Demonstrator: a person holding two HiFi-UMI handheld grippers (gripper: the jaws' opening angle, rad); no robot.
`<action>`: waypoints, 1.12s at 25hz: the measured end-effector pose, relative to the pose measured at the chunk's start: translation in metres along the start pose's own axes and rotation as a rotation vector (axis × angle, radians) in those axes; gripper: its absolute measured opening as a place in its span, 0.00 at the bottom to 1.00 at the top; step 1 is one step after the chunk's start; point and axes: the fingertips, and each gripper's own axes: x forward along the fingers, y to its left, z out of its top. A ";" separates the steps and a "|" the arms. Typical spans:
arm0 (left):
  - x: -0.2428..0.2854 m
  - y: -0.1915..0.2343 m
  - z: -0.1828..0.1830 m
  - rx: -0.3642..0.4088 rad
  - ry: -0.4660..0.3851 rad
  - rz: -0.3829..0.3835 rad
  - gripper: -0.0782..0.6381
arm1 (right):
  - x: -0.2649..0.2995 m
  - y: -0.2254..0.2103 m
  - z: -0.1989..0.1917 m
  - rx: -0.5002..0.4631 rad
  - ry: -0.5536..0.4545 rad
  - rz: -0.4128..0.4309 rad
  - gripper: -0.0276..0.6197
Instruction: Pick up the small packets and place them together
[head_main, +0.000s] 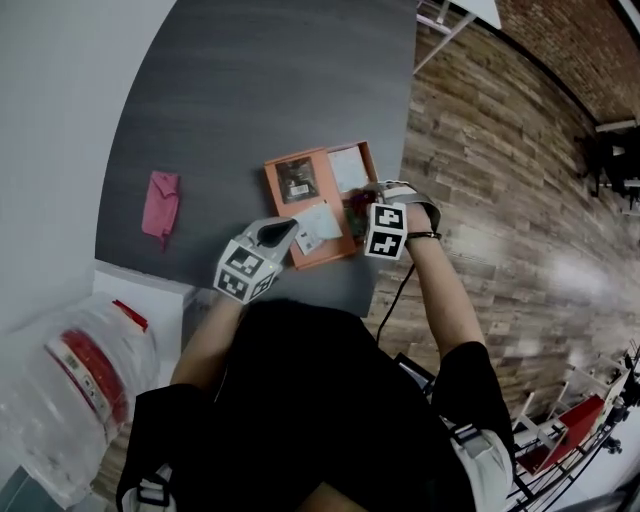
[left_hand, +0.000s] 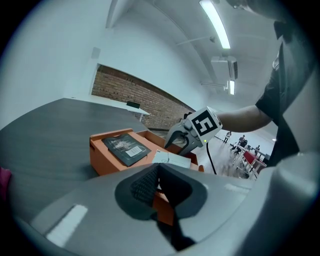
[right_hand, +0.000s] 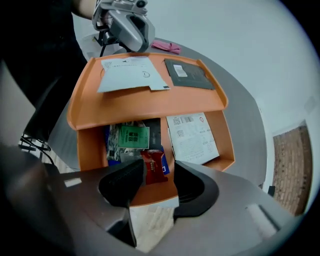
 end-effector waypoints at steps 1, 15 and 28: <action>0.000 0.000 -0.001 -0.005 0.001 0.002 0.11 | 0.003 0.000 0.000 -0.016 0.006 0.012 0.33; 0.000 0.007 0.001 -0.050 -0.018 0.022 0.11 | 0.013 -0.004 0.007 -0.105 0.041 0.124 0.14; 0.002 0.006 0.006 -0.015 -0.020 -0.015 0.11 | -0.028 -0.024 0.017 -0.025 -0.050 -0.028 0.06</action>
